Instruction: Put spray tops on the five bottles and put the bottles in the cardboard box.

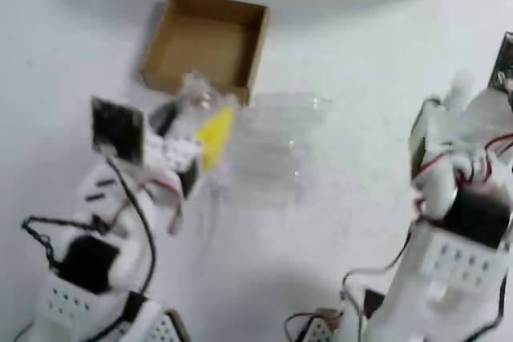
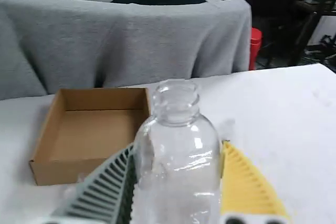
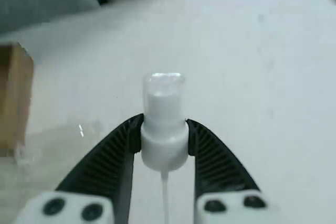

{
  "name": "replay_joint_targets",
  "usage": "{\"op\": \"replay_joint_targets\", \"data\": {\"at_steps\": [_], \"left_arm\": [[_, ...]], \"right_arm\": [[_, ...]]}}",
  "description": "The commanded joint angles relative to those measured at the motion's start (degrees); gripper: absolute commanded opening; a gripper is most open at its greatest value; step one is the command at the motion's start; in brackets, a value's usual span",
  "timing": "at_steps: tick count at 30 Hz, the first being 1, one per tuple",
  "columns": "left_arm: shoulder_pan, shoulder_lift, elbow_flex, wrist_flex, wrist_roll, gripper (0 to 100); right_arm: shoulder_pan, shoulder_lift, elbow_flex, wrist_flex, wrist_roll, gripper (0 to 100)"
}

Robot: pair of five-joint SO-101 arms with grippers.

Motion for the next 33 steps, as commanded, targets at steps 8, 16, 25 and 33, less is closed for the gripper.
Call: {"op": "replay_joint_targets", "data": {"at_steps": [8,16,25,33], "left_arm": [[8.8,-19.8,18.0,-8.2,-10.9,11],[9.0,-29.3,27.3,-7.7,-10.7,11],[8.7,-32.6,36.4,-7.9,-11.1,11],[8.7,-32.6,38.5,-8.2,-11.2,11]], "right_arm": [[-14.5,-16.8,-0.4,-23.4,0.3,1.7],[-35.1,-17.5,-0.3,-37.8,-5.3,1.6],[-49.0,-12.5,3.3,-37.1,-5.3,1.6],[-53.3,-13.9,9.1,-32.3,-5.3,1.6]]}}
